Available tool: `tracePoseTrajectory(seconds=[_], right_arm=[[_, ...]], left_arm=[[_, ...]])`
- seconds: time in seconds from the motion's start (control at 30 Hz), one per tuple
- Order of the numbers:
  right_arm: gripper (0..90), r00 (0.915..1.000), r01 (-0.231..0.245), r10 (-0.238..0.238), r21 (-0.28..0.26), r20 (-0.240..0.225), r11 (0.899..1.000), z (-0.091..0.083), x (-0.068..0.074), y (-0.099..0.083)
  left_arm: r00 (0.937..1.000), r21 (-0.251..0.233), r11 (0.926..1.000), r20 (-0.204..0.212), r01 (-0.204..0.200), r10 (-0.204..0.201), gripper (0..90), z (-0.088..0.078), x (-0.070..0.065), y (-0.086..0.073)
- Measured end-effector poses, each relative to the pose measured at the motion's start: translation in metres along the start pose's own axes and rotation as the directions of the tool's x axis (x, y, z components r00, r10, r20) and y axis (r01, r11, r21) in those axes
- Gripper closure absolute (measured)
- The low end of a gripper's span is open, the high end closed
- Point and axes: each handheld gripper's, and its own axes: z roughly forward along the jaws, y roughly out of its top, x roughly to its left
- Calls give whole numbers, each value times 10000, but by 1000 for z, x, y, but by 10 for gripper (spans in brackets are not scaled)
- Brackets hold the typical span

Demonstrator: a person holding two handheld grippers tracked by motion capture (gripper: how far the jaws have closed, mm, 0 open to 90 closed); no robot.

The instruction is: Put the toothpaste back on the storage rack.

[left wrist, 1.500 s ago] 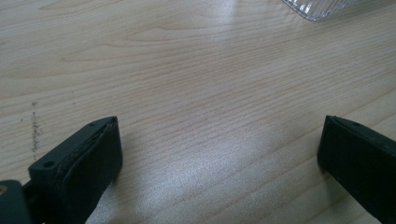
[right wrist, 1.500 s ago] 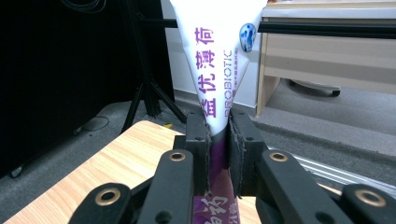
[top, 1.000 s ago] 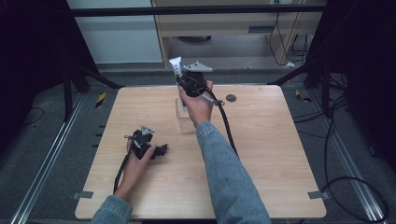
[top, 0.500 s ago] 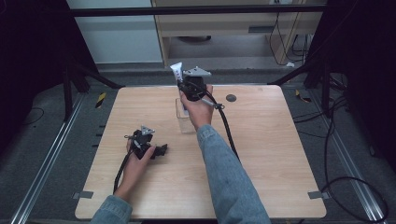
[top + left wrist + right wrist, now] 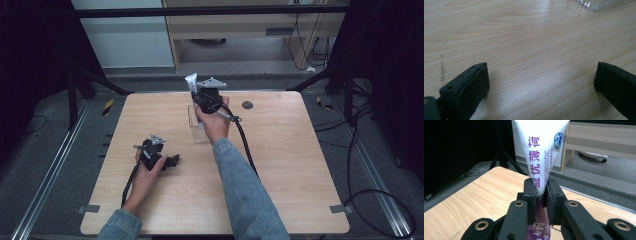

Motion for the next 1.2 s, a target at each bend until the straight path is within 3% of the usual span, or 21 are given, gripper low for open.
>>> tracePoseTrajectory(seconds=[0.8, 1.2], right_arm=[[803, 9999, 81, -78, 276, -106, 9996, -15, 0, -22], [803, 9999, 167, -165, 545, -39, 9984, -10, -2, -30]], left_arm=[[10000, 31, 10000, 1, -31, 31, 0, 0, 0, 0], [10000, 29, 10000, 0, -28, 28, 0, 0, 0, 0]])
